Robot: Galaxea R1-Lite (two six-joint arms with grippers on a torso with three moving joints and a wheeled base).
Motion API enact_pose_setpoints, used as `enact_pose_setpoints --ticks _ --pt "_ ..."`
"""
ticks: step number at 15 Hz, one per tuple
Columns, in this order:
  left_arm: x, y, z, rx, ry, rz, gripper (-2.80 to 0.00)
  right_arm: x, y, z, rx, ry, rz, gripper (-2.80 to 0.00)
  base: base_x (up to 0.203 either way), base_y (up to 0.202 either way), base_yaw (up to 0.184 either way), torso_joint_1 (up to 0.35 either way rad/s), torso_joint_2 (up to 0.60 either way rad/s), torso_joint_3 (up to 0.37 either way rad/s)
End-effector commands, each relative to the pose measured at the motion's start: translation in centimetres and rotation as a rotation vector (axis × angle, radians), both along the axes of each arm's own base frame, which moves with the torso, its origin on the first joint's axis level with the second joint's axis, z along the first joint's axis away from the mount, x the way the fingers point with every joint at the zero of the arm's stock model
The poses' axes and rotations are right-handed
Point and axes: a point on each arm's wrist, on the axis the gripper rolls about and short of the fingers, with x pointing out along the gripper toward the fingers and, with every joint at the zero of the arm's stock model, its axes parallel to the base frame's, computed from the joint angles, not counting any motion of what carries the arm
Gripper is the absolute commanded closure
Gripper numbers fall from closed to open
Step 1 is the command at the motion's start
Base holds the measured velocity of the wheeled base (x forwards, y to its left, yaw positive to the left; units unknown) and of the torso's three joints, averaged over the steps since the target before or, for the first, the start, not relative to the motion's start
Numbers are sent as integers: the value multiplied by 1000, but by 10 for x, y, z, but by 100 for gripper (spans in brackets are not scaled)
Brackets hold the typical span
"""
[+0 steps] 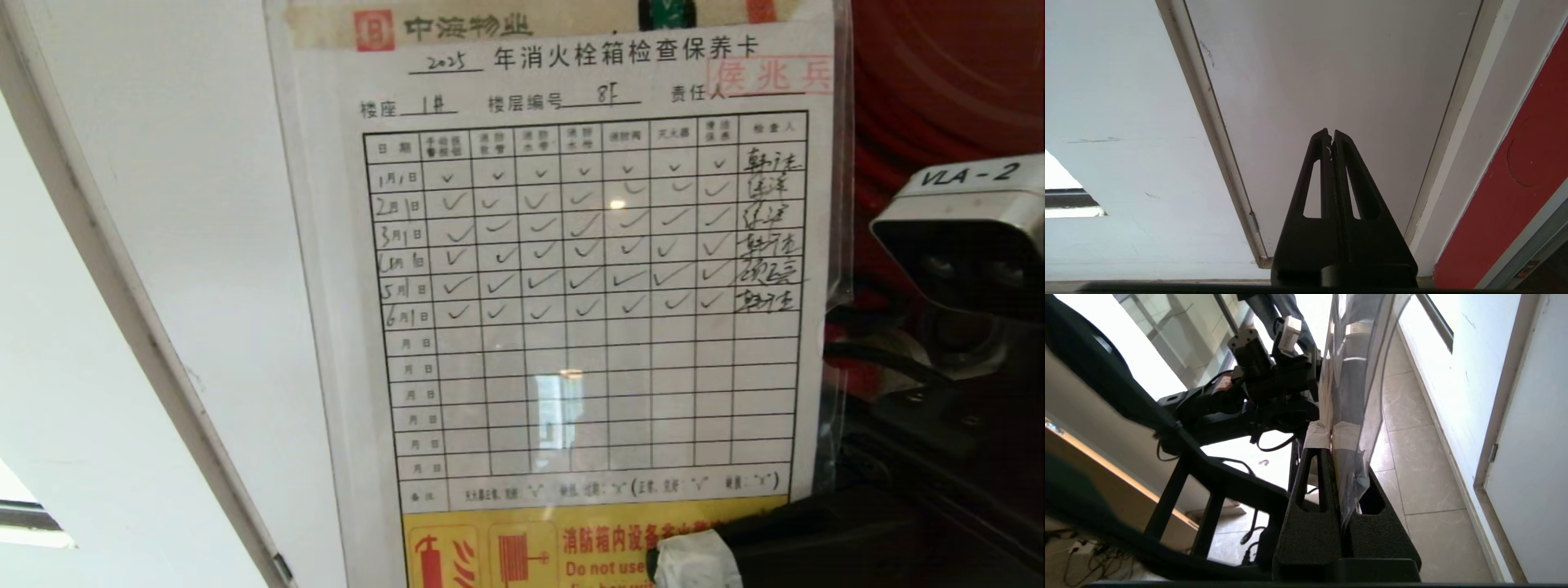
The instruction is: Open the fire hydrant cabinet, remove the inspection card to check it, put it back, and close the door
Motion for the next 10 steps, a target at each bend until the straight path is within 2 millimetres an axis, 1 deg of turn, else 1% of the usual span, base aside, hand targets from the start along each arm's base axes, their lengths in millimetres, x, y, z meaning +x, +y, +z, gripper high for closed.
enact_pose_setpoints --ticks 1,5,8,10 --pt "1 0 -2 0 6 0 0 7 13 -4 -20 18 8 0 0 0 0 0 0 0" --pt "1 0 -2 0 6 0 0 17 24 1 -15 12 -2 0 0 0 0 0 0 0" --pt "1 0 -2 0 7 0 0 18 25 1 -16 12 -11 0 0 0 0 0 0 0" --pt "0 0 -2 0 6 0 0 18 25 -1 -23 11 -53 0 0 0 0 0 0 0"
